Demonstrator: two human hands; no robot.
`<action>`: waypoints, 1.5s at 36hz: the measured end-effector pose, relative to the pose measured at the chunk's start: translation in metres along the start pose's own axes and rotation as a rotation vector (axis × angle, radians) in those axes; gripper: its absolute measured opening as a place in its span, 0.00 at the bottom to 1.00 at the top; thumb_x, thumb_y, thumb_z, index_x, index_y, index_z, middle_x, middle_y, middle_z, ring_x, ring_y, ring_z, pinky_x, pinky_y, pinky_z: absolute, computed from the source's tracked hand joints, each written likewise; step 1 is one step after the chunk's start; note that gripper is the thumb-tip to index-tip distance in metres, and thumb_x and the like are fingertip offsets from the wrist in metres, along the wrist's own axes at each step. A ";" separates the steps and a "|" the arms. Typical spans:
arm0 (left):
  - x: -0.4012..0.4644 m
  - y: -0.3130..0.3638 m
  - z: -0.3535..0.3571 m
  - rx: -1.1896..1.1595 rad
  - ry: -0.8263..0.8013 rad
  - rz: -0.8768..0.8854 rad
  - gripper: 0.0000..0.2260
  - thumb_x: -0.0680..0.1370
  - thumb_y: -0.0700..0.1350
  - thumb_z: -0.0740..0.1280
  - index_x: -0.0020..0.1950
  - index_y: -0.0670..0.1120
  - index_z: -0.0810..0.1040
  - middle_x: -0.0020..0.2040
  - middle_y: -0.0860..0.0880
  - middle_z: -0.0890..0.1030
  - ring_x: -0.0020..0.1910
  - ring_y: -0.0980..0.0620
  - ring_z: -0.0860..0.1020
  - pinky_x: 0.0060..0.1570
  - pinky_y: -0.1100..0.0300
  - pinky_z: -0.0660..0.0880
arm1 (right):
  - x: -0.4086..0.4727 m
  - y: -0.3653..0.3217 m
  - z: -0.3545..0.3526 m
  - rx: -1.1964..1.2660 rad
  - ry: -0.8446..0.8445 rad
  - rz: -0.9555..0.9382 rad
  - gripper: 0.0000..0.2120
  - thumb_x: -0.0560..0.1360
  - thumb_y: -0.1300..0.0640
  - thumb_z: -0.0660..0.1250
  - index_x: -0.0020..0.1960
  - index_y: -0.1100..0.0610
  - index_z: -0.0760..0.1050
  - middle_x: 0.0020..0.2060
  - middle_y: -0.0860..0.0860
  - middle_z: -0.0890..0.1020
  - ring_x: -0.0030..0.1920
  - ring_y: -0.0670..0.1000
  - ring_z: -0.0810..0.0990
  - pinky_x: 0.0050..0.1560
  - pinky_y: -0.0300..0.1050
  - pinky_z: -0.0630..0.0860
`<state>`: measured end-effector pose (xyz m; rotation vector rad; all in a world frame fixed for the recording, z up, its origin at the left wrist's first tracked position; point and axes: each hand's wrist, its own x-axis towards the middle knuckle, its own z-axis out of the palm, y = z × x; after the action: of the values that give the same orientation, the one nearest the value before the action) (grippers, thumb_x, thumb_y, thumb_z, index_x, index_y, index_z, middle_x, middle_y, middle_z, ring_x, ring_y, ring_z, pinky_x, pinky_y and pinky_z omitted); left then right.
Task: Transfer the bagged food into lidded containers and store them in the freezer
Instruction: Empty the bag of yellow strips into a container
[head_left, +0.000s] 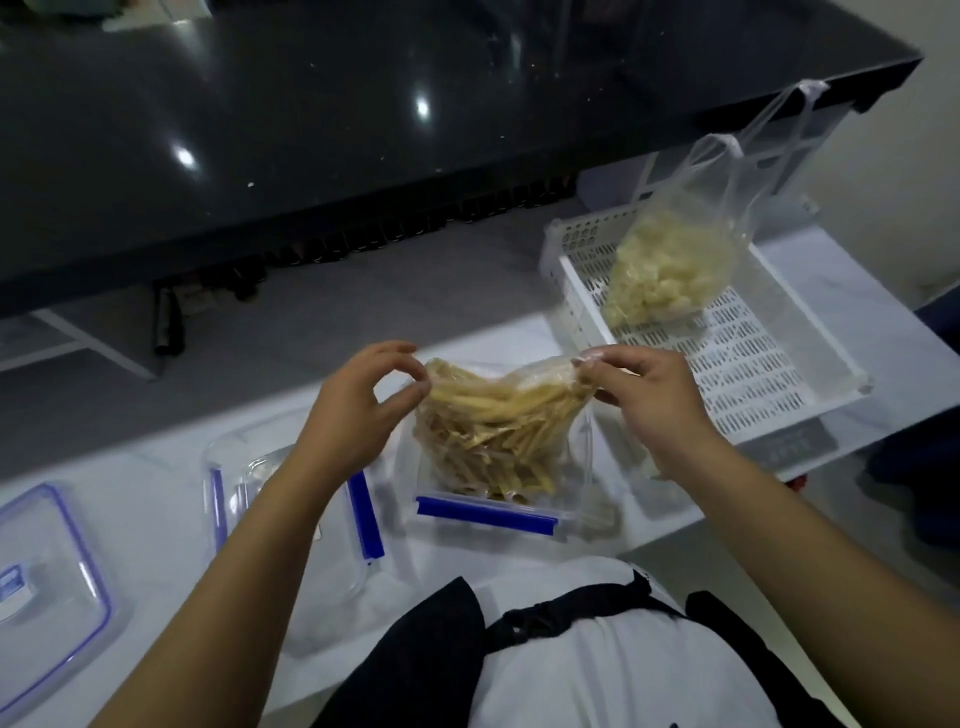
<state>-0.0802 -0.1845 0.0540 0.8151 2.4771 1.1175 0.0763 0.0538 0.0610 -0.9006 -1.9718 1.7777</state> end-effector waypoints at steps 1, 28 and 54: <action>0.003 0.000 -0.002 -0.064 0.004 -0.011 0.01 0.79 0.50 0.70 0.47 0.57 0.80 0.67 0.61 0.76 0.66 0.52 0.75 0.63 0.54 0.72 | -0.002 -0.001 -0.001 0.017 -0.004 -0.006 0.08 0.75 0.63 0.73 0.42 0.52 0.86 0.38 0.51 0.87 0.42 0.49 0.85 0.51 0.48 0.82; 0.005 -0.012 0.015 -0.659 -0.089 -0.080 0.21 0.71 0.55 0.76 0.63 0.57 0.80 0.57 0.51 0.85 0.57 0.55 0.83 0.51 0.68 0.78 | -0.024 0.032 -0.006 0.207 -0.011 0.166 0.08 0.75 0.59 0.74 0.50 0.47 0.85 0.48 0.46 0.87 0.51 0.46 0.85 0.48 0.41 0.79; 0.001 -0.001 0.021 -0.715 -0.041 -0.110 0.16 0.73 0.50 0.73 0.60 0.54 0.82 0.55 0.53 0.86 0.56 0.55 0.83 0.51 0.67 0.78 | -0.022 0.027 -0.004 0.166 -0.001 0.136 0.08 0.74 0.58 0.75 0.51 0.48 0.85 0.50 0.48 0.87 0.55 0.51 0.85 0.53 0.46 0.80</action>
<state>-0.0713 -0.1720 0.0393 0.4659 1.8322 1.7489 0.1016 0.0428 0.0385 -0.9982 -1.7692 1.9827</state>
